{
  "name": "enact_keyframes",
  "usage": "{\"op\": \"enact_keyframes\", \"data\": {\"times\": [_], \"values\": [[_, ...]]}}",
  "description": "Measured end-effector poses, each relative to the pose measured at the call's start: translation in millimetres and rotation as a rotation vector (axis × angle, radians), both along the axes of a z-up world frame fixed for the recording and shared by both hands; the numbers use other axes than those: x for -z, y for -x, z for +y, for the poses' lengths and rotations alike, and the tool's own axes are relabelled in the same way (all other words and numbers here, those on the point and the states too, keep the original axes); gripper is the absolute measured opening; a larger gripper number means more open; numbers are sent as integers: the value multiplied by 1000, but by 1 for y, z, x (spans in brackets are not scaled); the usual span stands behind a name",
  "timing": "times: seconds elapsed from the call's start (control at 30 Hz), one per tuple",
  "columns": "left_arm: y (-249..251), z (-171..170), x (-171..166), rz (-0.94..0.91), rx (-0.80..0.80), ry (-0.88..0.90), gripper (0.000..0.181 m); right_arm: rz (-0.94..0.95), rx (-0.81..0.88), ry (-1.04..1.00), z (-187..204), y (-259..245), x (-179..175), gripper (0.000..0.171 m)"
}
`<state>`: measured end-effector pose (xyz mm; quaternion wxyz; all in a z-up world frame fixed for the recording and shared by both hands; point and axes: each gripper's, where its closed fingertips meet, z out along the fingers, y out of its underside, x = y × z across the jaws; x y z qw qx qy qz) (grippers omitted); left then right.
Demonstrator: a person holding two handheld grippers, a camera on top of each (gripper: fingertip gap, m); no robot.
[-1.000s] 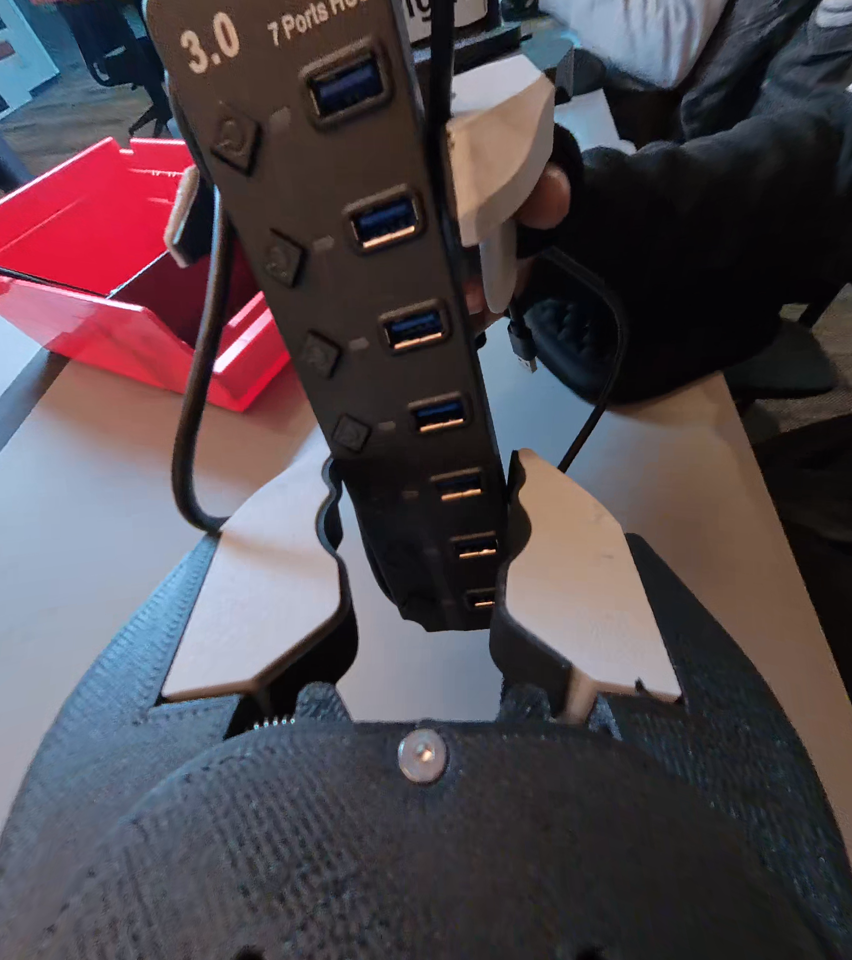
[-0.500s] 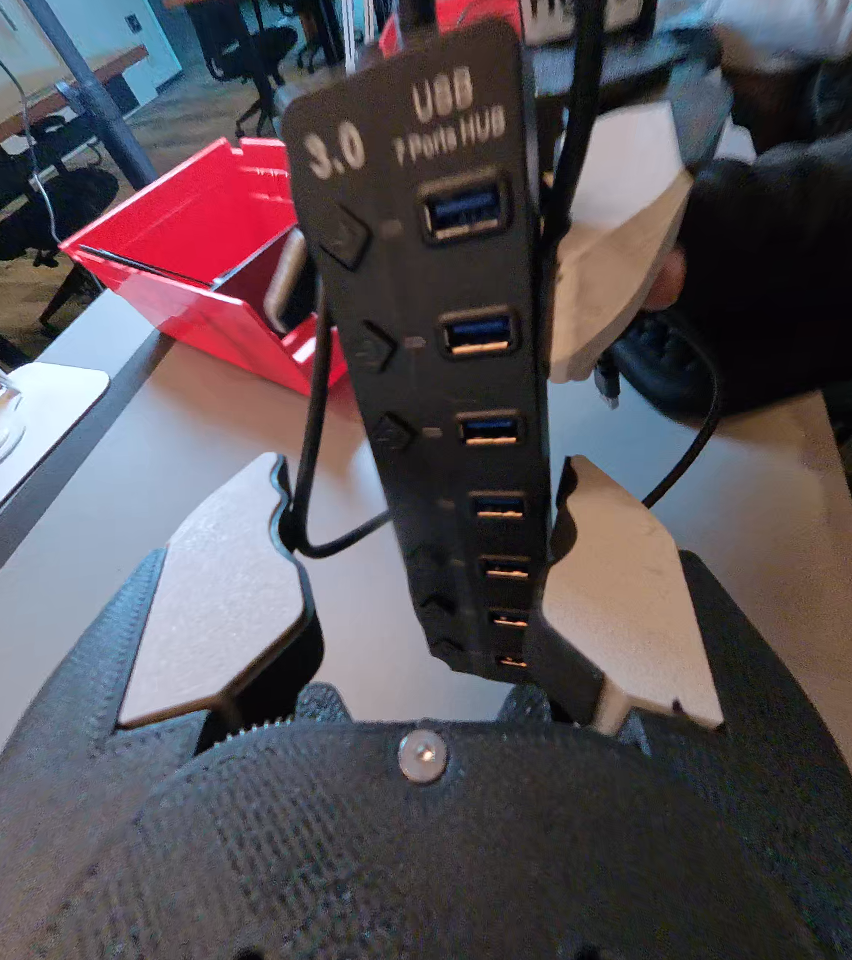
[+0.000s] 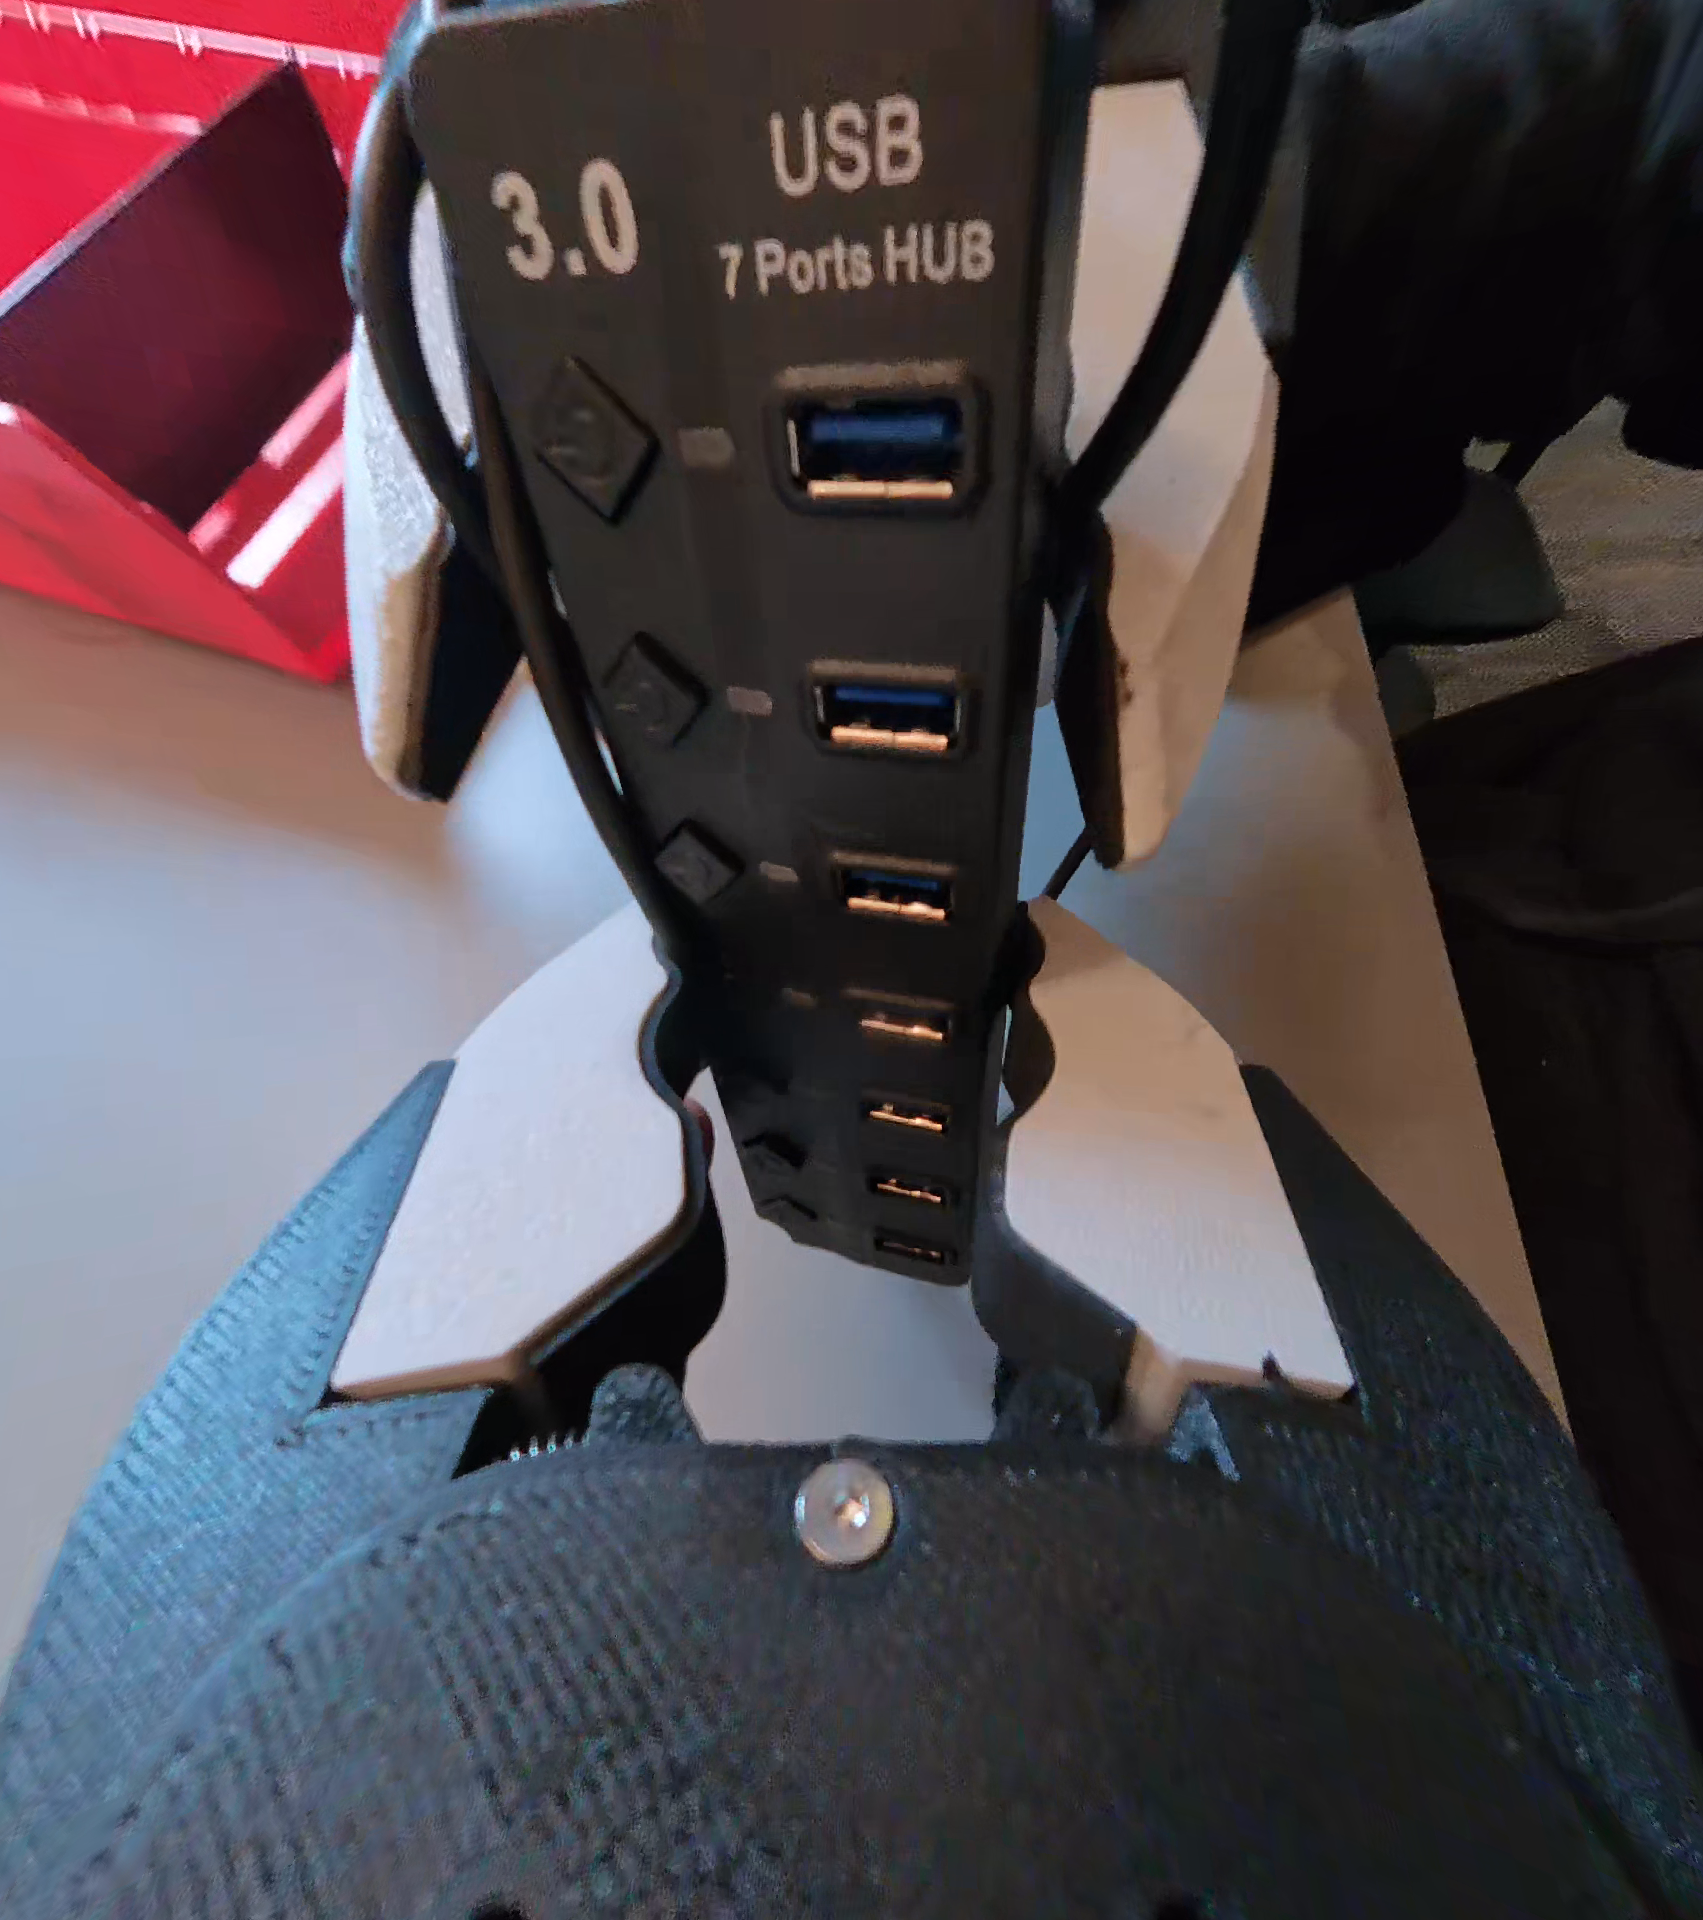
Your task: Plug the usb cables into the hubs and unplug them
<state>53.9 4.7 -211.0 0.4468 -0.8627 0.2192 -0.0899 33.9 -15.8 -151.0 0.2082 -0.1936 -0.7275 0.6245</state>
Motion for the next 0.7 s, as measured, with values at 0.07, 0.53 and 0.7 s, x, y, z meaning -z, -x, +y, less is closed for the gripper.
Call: {"op": "enact_keyframes", "data": {"times": [0.07, 0.53, 0.7], "values": [[6, 0, 7, 16, -27, 32, 58, -24, 28, -38, 1, 5, 7, 71], [13, 1, -10, -20, -47, -66, 61, -46, 34, -13, 10, 4, 6, 61], [57, -23, -84, -88, -189, -316, 71, -8, 92, 38, 33, 7, -14, 60]]}}
